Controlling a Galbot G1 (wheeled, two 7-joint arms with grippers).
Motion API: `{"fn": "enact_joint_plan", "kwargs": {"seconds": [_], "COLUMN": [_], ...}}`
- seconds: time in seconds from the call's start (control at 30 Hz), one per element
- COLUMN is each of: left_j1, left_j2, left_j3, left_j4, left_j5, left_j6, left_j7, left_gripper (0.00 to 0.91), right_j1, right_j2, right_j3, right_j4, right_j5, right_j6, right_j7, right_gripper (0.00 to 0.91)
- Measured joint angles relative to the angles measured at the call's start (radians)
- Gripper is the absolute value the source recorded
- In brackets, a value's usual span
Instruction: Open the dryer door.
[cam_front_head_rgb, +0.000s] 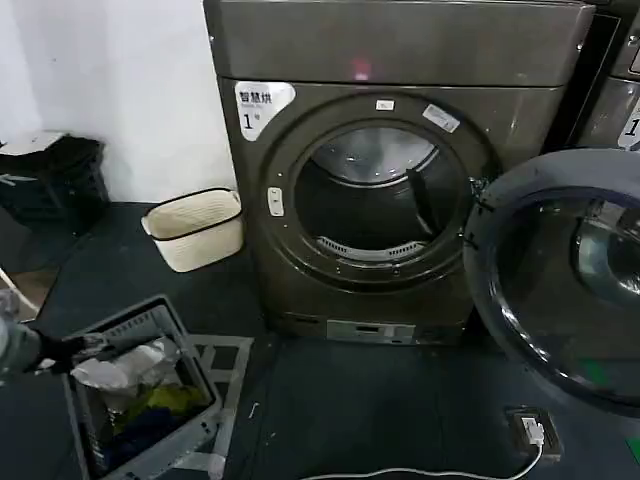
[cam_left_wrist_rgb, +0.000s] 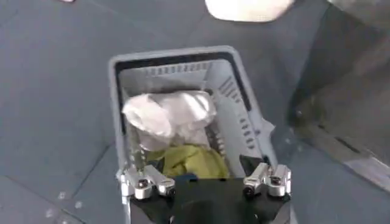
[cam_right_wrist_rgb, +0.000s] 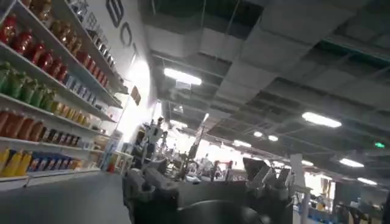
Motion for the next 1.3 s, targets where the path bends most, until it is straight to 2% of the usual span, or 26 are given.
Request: {"fn": "enact_joint_plan", "kwargs": {"seconds": [0.43,1.3], "left_j1": [-0.01,-0.006], "left_j2": [0.003,0.013], "left_j3": [0.0,0.04], "left_j4": [0.067,0.062], "left_j5": [-0.054,-0.024], "left_j6": [0.0,0.0], "left_j7": [-0.004,0.007], "left_gripper": [0.907,0.907], "right_j1": [0.0,0.002], "right_j2": [0.01,0.017], "right_j3": [0.001,0.002], "right_j4": [-0.01,-0.017], "right_j5": [0.007,0.004], "right_j6": [0.018,0.039], "right_j7": [0.007,-0.012], "right_gripper": [0.907,0.907]}}
